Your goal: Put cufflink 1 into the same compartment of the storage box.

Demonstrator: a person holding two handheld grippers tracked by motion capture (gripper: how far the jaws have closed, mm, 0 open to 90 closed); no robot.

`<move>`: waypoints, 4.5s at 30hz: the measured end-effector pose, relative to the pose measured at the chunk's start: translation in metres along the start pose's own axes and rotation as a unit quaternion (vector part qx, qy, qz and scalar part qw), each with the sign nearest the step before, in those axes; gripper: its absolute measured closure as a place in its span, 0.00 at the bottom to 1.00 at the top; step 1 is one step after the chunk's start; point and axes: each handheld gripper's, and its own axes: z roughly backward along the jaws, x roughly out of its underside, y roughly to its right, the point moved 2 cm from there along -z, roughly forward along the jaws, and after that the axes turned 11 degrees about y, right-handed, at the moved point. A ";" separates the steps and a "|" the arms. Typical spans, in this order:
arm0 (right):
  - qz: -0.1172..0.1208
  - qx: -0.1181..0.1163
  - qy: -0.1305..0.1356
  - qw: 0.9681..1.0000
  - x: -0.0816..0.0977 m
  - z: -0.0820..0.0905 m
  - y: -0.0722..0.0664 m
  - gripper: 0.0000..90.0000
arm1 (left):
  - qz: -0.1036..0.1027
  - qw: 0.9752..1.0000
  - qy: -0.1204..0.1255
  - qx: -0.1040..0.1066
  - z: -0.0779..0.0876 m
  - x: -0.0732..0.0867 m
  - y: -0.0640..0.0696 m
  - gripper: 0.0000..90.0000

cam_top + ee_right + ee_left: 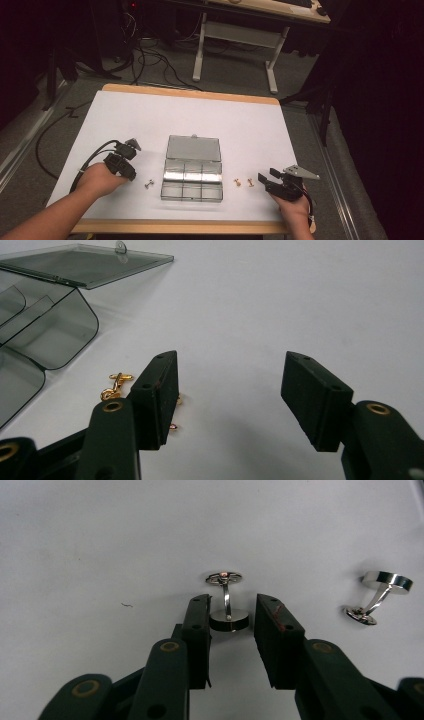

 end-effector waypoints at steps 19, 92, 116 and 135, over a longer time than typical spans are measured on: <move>0.000 0.001 -0.003 1.000 0.000 -0.001 0.000 0.45 | -0.042 0.999 0.023 0.004 0.023 -0.008 0.016 0.82; 0.000 -0.004 -0.005 1.000 0.001 0.000 0.001 0.46 | -0.169 0.984 -0.011 0.053 -0.009 -0.034 0.138 0.82; -0.003 -0.004 -0.005 1.000 0.002 0.000 0.001 0.47 | -0.163 0.984 -0.016 0.067 -0.017 -0.033 0.140 0.81; -0.001 -0.004 -0.004 1.000 0.002 0.001 0.002 0.47 | -0.157 0.984 0.034 0.075 0.030 -0.041 0.134 0.74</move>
